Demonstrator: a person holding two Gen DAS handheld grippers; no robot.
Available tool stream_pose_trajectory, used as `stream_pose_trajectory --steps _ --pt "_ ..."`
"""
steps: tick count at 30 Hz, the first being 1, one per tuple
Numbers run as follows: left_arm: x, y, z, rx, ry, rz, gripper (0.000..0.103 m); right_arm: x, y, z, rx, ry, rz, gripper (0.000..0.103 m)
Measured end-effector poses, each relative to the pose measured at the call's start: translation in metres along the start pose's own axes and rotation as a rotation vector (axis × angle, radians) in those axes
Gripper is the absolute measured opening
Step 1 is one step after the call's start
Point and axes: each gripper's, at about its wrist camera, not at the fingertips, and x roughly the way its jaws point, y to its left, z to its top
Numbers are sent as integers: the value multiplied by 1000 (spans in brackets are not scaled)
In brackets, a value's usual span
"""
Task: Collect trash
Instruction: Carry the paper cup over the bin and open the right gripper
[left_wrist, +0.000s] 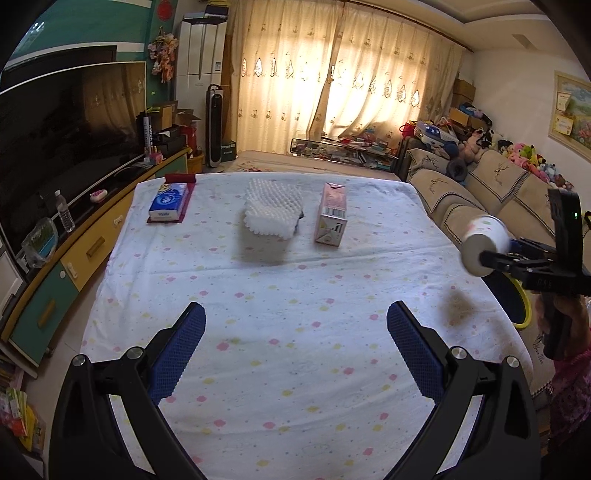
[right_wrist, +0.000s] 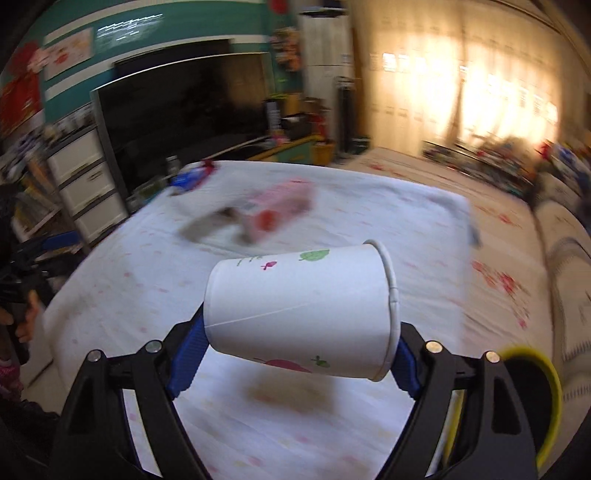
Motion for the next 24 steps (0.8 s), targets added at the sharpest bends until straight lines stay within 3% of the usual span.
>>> stream_pose_trajectory --steps 3,11,18,19,24 --pt "7 -11 2 15 10 -14 97 -17 -61 -25 124 5 -154 79" --pt "24 -37 6 62 33 -40 97 -20 -165 -82 326 78 -373 79" --pt "33 -49 11 91 42 -39 97 -2 -192 -97 362 127 -441 80" --pt "34 -50 12 93 44 -39 97 -2 -195 -98 369 132 -449 83" --pt "41 -50 15 99 49 -36 97 -6 -193 -92 375 109 -471 87"
